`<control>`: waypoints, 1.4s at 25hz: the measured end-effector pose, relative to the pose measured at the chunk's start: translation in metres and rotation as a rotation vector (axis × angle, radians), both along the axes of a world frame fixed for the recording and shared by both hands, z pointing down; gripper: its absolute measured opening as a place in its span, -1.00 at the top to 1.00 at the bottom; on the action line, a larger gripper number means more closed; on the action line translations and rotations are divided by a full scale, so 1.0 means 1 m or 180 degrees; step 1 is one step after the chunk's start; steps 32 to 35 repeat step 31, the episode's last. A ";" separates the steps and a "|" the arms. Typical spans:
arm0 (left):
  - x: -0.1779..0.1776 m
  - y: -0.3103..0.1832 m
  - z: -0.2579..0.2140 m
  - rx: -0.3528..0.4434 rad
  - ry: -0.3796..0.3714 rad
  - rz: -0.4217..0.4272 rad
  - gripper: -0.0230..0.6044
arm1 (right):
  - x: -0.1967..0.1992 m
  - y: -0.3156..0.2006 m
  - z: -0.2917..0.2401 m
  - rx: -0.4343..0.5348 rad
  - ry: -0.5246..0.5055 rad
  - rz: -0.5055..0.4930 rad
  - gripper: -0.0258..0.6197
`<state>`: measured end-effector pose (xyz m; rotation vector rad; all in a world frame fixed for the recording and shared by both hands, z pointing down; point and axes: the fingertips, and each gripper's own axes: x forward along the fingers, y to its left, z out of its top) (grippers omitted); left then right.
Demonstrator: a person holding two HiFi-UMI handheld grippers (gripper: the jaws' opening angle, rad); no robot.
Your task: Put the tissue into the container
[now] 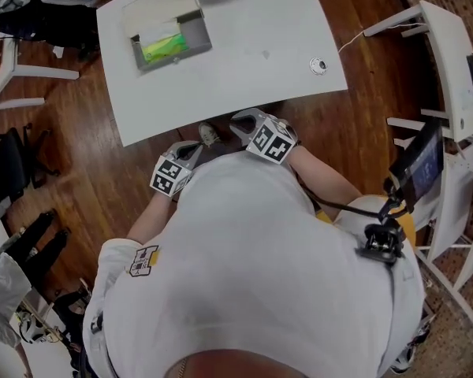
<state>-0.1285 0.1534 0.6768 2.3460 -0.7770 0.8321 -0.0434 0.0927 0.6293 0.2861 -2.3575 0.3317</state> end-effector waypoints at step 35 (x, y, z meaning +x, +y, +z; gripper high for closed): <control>-0.012 0.074 0.006 -0.0042 -0.0125 0.0049 0.93 | -0.021 0.053 0.008 0.0046 0.0150 -0.0208 0.92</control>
